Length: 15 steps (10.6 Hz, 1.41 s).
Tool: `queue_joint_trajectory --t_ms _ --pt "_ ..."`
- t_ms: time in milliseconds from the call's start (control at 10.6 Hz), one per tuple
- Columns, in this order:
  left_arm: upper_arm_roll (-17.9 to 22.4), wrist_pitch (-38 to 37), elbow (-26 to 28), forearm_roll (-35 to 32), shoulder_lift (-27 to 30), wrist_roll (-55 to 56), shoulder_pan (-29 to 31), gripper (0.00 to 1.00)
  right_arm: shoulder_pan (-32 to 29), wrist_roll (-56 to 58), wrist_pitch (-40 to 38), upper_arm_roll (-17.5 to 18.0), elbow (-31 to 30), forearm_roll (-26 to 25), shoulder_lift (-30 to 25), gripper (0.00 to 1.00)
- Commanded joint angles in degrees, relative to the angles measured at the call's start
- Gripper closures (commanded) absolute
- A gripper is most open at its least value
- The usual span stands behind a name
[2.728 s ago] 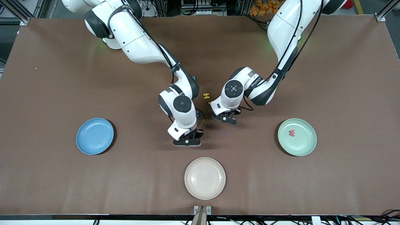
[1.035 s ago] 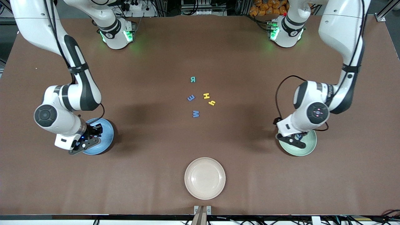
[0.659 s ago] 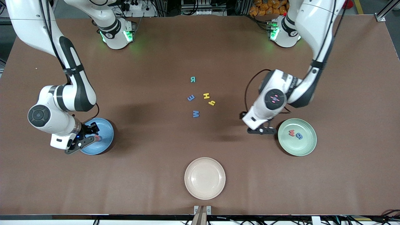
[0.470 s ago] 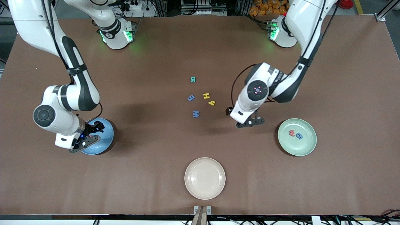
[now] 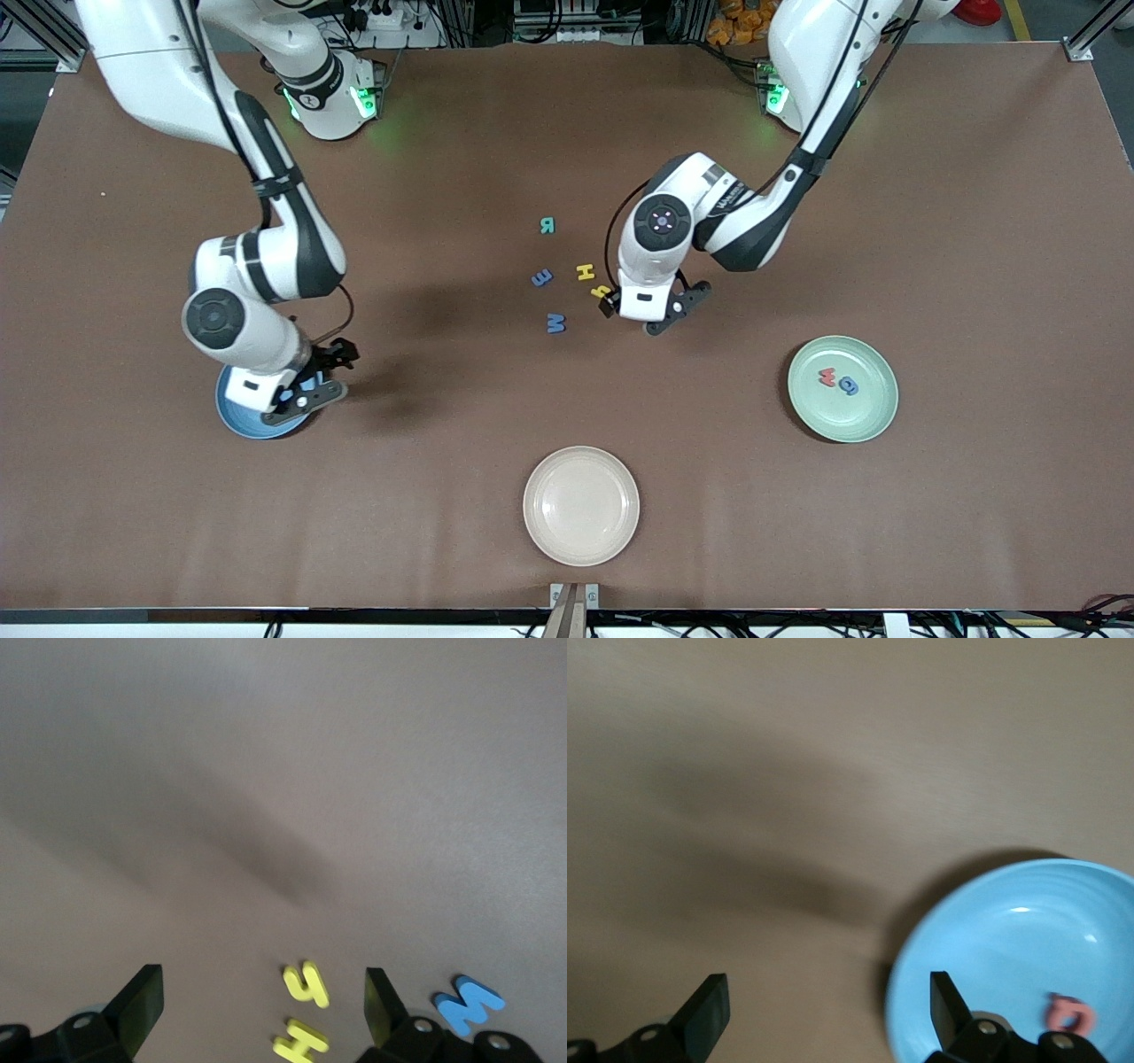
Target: Sort uppercase to blue plate, lowercase to green plate
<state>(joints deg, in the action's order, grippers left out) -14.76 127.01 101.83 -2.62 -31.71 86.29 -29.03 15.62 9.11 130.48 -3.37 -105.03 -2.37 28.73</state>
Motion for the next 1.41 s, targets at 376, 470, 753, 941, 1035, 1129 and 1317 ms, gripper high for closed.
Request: queue_joint_trajectory --t_ms 376,470,753,941,1035,1129,1317 --pt "-0.9 7.8 -1.5 -12.7 -7.7 23.7 -4.8 0.0 11.0 -15.9 0.0 0.0 -8.7 0.2 -6.1 0.0" --pt "-0.9 9.4 -1.3 -14.1 -8.0 26.3 -5.2 0.0 12.7 -18.0 -0.1 0.3 -10.9 1.0 -8.0 0.0" --pt "-1.0 9.6 -1.3 -16.4 -8.1 27.7 -5.2 0.0 19.9 -28.9 -2.0 1.4 -14.2 3.8 -11.6 0.0" --pt "-1.0 9.8 -1.1 -16.5 -8.3 29.2 -5.3 0.0 21.8 -37.9 -3.6 4.9 -14.3 3.8 -12.4 0.0" --pt "-1.0 10.4 -1.0 -16.5 -8.5 29.7 -5.5 0.0 23.3 -39.9 -3.8 4.9 -15.0 3.9 -12.6 0.0" --pt "-1.1 10.9 -1.0 -16.6 -8.8 29.7 -5.6 0.0 24.3 -42.3 -2.4 6.1 -16.9 3.9 -13.2 0.0" --pt "-1.0 11.0 -1.0 -16.7 -9.2 29.7 -5.6 0.08 24.3 -46.9 3.5 9.9 -21.2 3.9 -14.1 0.0"
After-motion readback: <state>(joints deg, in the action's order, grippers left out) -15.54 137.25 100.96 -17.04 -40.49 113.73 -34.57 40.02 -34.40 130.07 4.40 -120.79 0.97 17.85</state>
